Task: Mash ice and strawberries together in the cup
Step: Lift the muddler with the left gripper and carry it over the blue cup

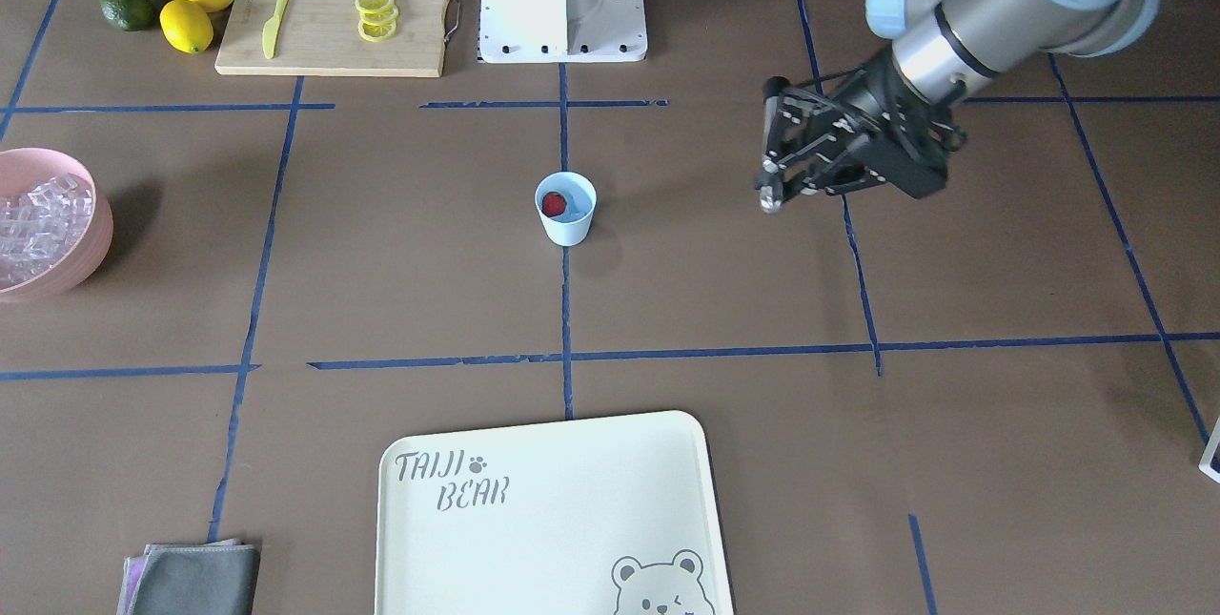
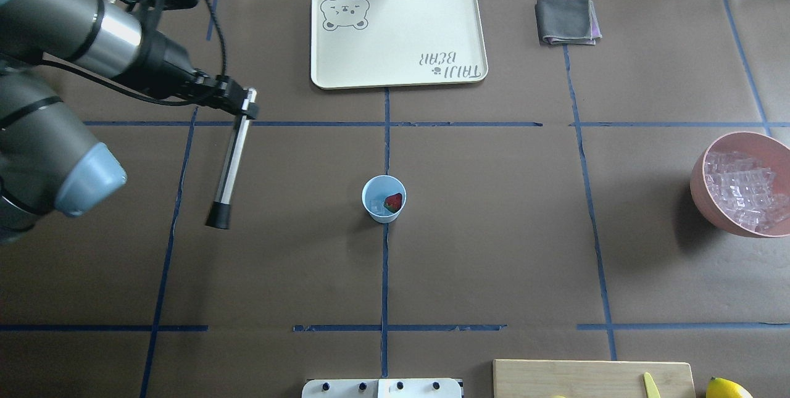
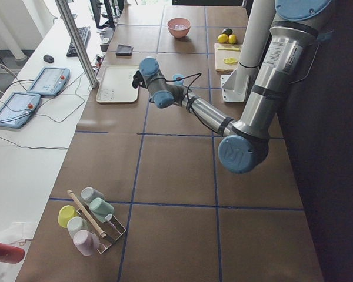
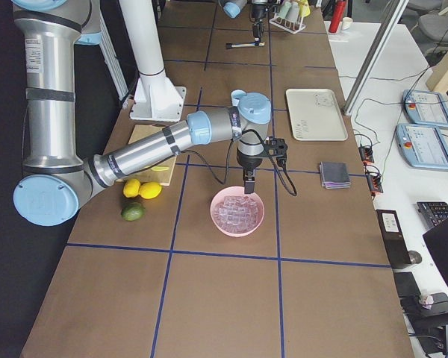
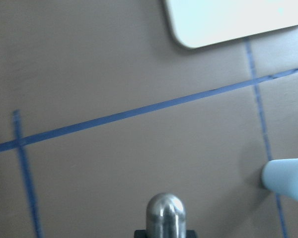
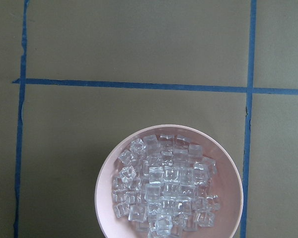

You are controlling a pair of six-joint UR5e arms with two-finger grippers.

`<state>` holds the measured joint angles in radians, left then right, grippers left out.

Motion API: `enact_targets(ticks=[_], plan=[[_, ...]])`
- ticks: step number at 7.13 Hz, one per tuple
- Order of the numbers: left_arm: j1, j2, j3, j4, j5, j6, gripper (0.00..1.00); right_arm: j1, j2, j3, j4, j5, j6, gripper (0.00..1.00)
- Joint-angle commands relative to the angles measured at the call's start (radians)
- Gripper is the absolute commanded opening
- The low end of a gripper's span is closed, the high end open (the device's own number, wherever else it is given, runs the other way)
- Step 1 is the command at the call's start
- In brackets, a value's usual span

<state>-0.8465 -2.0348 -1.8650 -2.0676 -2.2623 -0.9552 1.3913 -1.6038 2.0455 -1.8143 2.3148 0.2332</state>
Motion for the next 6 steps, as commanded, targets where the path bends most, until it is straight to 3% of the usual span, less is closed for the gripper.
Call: enact_targets(ticks=[1, 3, 5, 6], plan=[[0.168, -0.1, -0.101, -0.055, 0.337, -0.036, 0.0, 0.001, 0.008, -0.004, 0.0, 0.0, 0.0, 1.0], [0.249, -0.084, -0.092, -0.275, 0.635, 0.134, 0.0, 0.002, 0.008, -0.001, 0.0, 0.002, 0.0, 1.0], [0.386, -0.056, -0.062, -0.452, 0.943, 0.162, 0.0, 0.002, 0.008, -0.001, 0.0, 0.002, 0.0, 1.0], [0.415, -0.058, 0.008, -0.585, 0.97, 0.306, 0.0, 0.002, 0.01, -0.002, 0.0, 0.0, 0.0, 1.0]])
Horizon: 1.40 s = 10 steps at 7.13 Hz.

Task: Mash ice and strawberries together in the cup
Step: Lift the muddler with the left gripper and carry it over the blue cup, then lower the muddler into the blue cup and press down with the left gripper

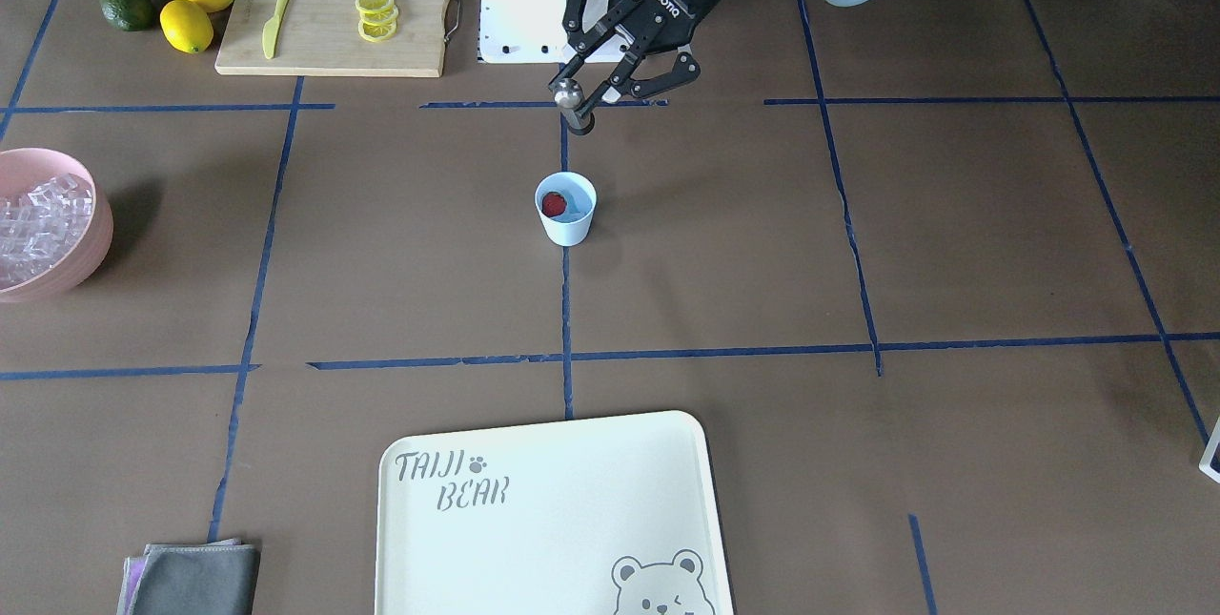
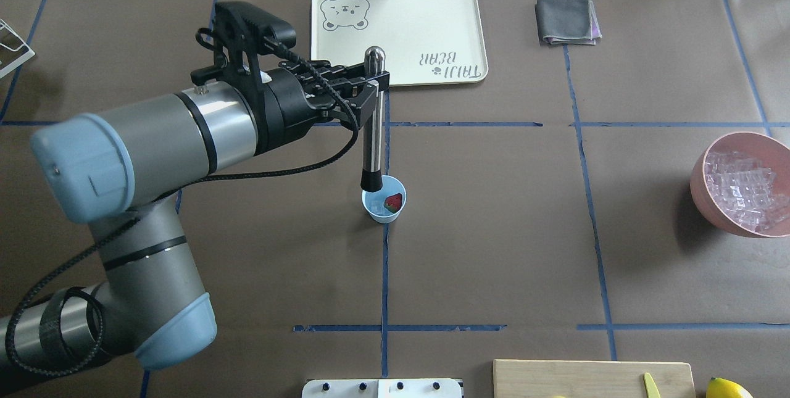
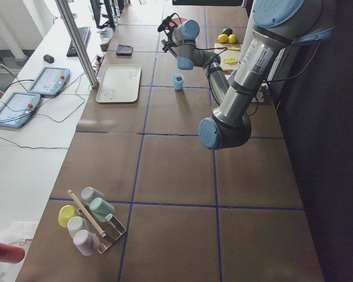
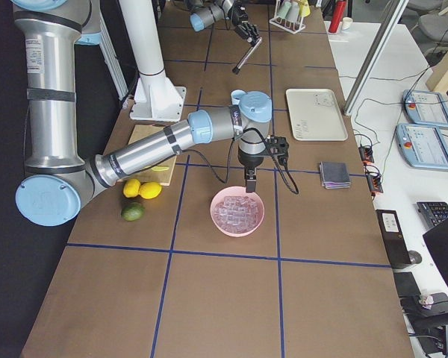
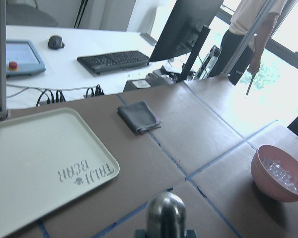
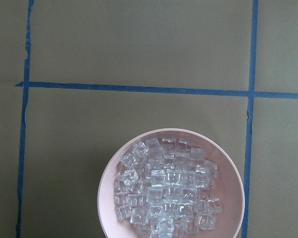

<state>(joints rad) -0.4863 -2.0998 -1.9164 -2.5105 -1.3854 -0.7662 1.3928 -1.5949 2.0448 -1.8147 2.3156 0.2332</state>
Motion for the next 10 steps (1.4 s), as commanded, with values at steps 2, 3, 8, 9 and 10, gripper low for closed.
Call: enact_targets(ticks=[2, 3, 8, 9, 10], plan=[[0.11, 0.033, 0.134, -0.276, 0.165, 0.211, 0.0, 0.0, 0.004, -0.003, 0.0, -0.001, 0.0, 1.0], [0.118, 0.03, 0.154, -0.28, 0.19, 0.212, 0.0, 0.0, 0.004, -0.003, 0.0, -0.001, 0.0, 1.0], [0.127, 0.02, 0.207, -0.283, 0.192, 0.217, 0.0, 0.0, 0.004, -0.006, 0.0, -0.001, 0.0, 1.0], [0.129, 0.015, 0.212, -0.283, 0.192, 0.219, 0.0, -0.001, 0.004, -0.006, 0.0, -0.001, 0.0, 1.0], [0.129, 0.007, 0.22, -0.281, 0.192, 0.222, 0.0, -0.002, 0.004, -0.008, 0.0, -0.001, 0.0, 1.0]])
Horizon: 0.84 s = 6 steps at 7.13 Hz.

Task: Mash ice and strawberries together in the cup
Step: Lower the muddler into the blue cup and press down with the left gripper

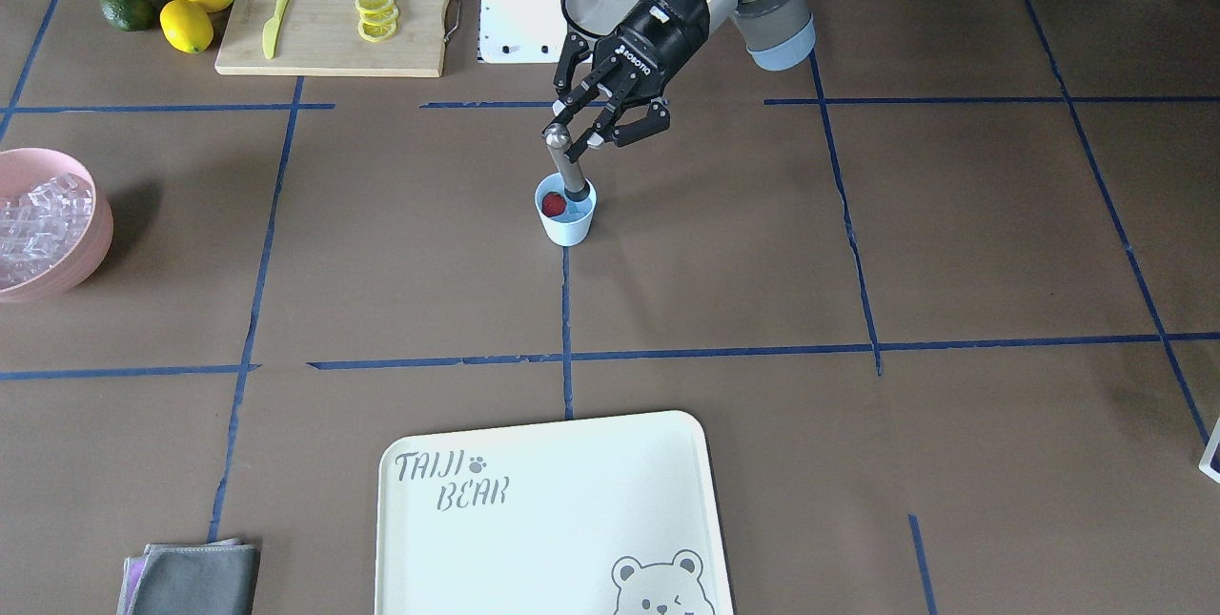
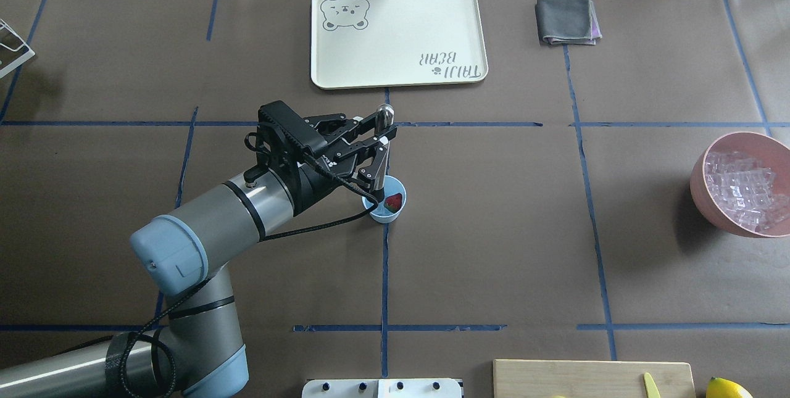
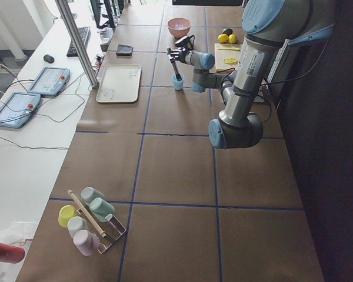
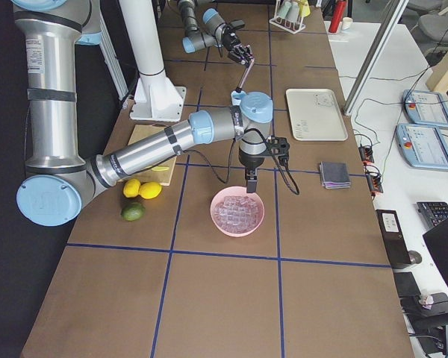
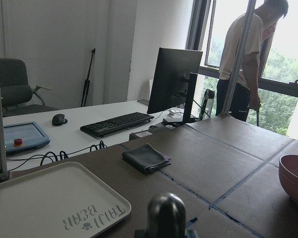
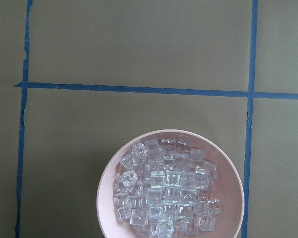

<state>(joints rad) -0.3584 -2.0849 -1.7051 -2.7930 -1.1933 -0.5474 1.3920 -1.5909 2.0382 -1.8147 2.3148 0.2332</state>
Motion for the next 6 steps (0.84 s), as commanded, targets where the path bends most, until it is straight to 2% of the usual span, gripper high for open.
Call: enact_targets(ticks=[1, 6], plan=[[0.002, -0.018, 0.022, 0.001, 0.0, 0.004, 0.0, -0.001, 0.0, -0.001, 0.0, 0.0, 0.0, 1.0], [0.016, -0.009, 0.025, 0.001, 0.0, 0.004, 0.0, 0.001, 0.0, -0.003, 0.0, 0.0, 0.0, 1.0]])
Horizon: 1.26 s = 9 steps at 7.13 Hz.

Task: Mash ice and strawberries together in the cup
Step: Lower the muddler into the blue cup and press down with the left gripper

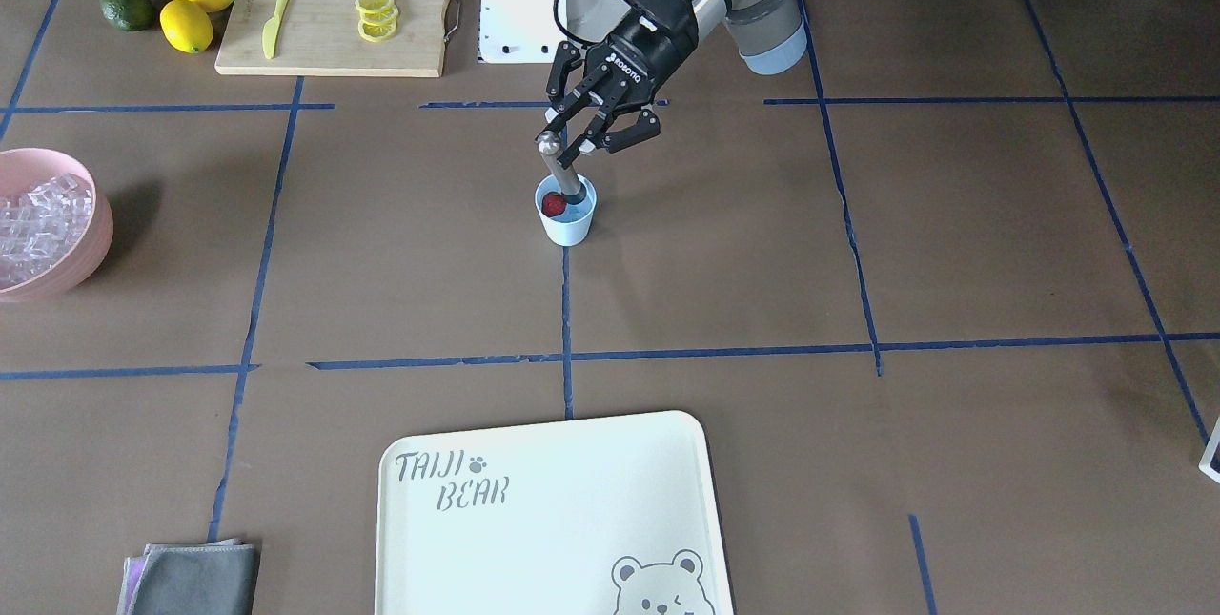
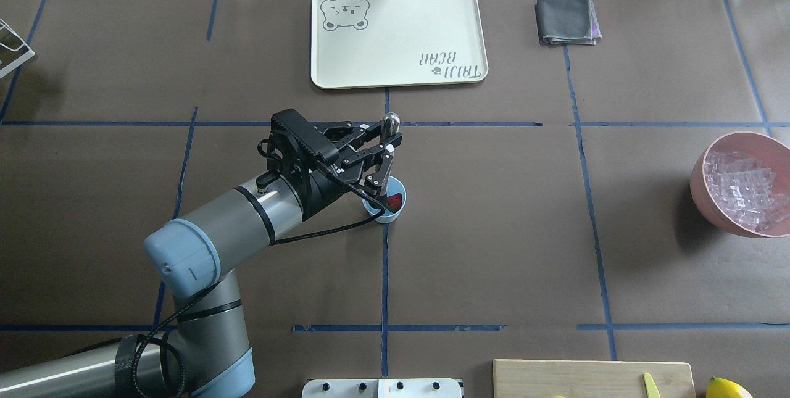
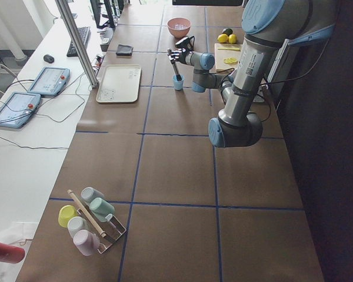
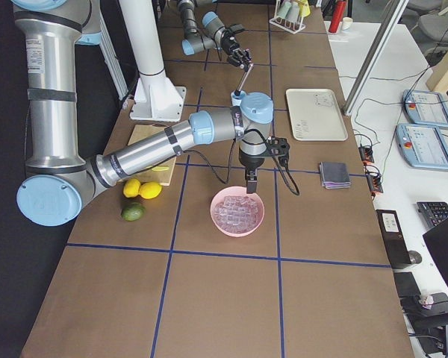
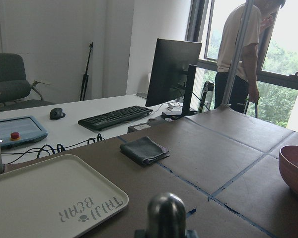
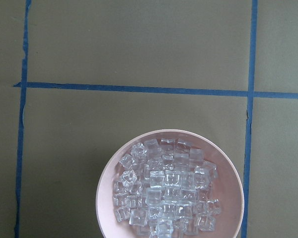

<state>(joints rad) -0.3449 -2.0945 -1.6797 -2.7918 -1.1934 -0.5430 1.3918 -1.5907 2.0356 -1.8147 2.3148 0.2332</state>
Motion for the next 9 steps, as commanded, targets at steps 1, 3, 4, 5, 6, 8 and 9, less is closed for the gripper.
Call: enact_targets(ticks=[1, 3, 4, 5, 6, 8, 9], plan=[[0.003, 0.001, 0.0, 0.0, 0.0, 0.0, 0.0, 0.001, -0.002, 0.002, 0.0, 0.0, 0.0, 1.0], [0.003, -0.001, -0.006, 0.001, 0.0, 0.006, 0.0, 0.001, -0.003, 0.003, 0.0, 0.0, 0.0, 1.0], [0.003, -0.007, -0.026, 0.003, -0.002, 0.021, 0.0, 0.001, -0.003, 0.003, 0.0, 0.0, 0.0, 1.0], [0.001, -0.002, -0.061, 0.015, -0.006, 0.021, 0.0, 0.001, -0.002, 0.005, -0.002, 0.0, 0.0, 1.0], [0.001, -0.004, -0.087, 0.047, -0.009, 0.021, 0.0, 0.001, -0.003, 0.006, 0.0, 0.0, 0.0, 1.0], [-0.005, -0.001, -0.228, 0.287, -0.009, 0.015, 0.0, 0.001, -0.006, 0.008, 0.0, 0.0, 0.0, 1.0], [-0.015, 0.007, -0.318, 0.386, -0.011, 0.008, 0.0, 0.001, -0.006, 0.008, 0.0, 0.0, 0.0, 1.0]])
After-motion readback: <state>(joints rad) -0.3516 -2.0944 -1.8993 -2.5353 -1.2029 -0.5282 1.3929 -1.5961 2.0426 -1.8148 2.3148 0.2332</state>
